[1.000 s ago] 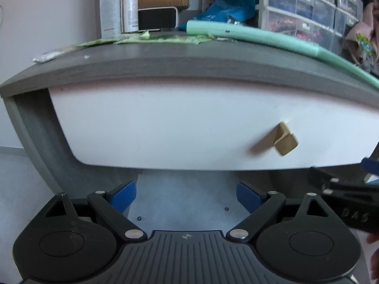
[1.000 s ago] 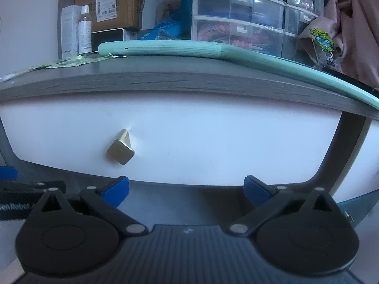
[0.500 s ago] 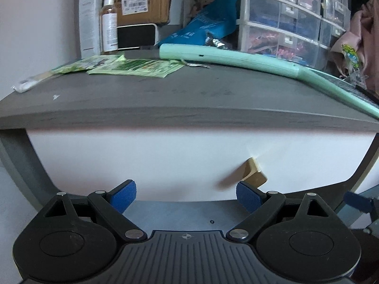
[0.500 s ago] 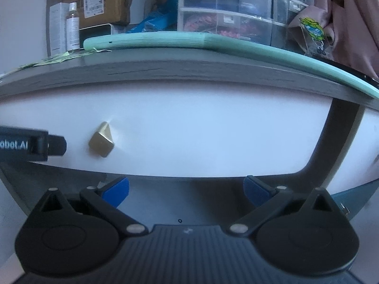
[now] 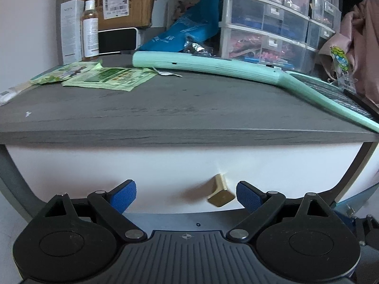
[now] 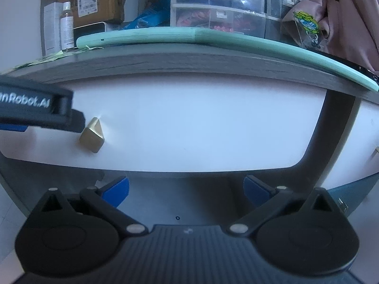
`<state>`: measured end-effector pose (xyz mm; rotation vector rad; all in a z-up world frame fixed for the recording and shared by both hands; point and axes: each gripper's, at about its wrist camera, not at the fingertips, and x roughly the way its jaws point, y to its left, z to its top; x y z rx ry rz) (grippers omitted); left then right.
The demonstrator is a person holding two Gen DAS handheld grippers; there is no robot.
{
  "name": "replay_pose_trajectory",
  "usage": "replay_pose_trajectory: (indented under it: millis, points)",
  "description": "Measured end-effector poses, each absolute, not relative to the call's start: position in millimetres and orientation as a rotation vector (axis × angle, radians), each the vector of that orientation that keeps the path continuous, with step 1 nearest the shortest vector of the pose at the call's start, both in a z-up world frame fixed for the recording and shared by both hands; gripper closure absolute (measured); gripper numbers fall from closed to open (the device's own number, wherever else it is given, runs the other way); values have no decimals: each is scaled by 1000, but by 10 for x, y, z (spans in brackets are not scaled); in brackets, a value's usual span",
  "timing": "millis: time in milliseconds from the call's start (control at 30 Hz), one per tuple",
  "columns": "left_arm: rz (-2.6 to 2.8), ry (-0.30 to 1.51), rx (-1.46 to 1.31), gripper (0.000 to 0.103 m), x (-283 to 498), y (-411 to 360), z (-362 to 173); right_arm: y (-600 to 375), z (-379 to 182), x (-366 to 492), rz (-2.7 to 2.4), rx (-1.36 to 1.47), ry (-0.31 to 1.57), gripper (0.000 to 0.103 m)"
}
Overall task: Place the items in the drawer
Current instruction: 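Move the left gripper toward the gold knob of the white drawer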
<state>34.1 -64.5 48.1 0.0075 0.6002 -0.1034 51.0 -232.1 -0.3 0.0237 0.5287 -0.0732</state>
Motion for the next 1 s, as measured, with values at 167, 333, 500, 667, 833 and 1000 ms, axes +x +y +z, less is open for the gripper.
replay_pose_trajectory:
  millis: [167, 333, 500, 667, 833, 1000]
  points:
    - [-110, 603, 14, 10, 378, -745, 494, -2343, -8, 502, -78, 28, 529, 0]
    - [-101, 610, 23, 10, 422, -819, 504, -2357, -15, 511, -84, 35, 534, 0]
    - [-96, 632, 16, 10, 483, -853, 486, -2364, -23, 507, -87, 36, 535, 0]
    - [-90, 638, 12, 10, 538, -898, 486, -2387, -39, 499, -94, 38, 539, 0]
    - [-87, 648, 1, 10, 604, -931, 465, -2398, -48, 489, -95, 42, 539, 0]
    - [-71, 657, -5, 10, 657, -951, 451, -2410, -51, 490, -95, 45, 540, 0]
